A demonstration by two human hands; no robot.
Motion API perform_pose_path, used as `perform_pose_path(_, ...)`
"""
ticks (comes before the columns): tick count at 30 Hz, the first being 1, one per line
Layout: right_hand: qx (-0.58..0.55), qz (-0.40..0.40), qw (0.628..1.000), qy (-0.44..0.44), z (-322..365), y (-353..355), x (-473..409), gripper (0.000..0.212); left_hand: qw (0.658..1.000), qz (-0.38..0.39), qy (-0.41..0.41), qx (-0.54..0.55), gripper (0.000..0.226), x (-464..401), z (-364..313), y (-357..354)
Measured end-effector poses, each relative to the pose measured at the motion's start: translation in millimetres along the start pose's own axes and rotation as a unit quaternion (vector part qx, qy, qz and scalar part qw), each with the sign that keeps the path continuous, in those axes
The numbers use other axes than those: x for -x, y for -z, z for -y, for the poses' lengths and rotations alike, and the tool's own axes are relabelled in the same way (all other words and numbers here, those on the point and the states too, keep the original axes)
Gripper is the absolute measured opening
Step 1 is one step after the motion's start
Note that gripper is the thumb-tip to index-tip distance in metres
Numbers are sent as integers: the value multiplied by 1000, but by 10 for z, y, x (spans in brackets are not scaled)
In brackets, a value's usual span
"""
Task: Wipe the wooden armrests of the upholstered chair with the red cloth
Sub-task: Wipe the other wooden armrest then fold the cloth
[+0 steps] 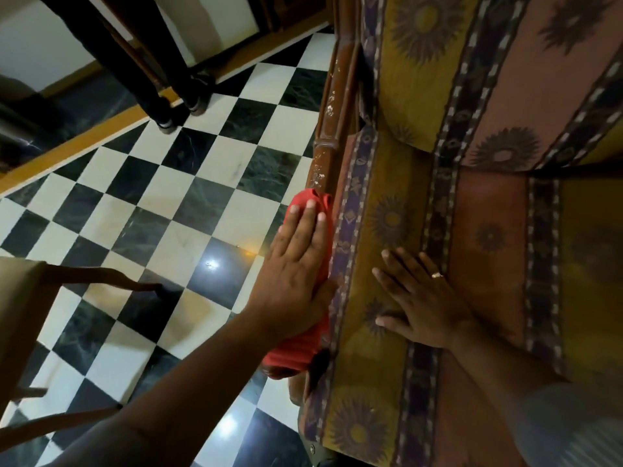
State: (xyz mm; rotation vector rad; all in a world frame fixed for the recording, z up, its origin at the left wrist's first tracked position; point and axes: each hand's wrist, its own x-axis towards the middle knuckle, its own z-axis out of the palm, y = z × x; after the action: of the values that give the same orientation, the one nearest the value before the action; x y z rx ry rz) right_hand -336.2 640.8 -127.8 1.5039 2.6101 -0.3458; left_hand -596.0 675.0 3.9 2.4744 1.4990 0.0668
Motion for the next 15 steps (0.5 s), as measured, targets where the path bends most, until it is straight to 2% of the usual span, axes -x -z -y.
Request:
perform_pose_path(6, -11, -37, 999, 7, -22, -82, 5, 91, 1000, 20, 6, 17, 77, -43, -3, 109)
perform_pose_path(10, -11, -43, 999, 14, -35, -131, -11, 92, 999, 35, -23, 14, 69, -150, 120, 182)
perform_pose_path(15, -10, -47, 999, 12, -33, -172, 9, 92, 998, 5, -48, 49, 65, -278, 118, 134)
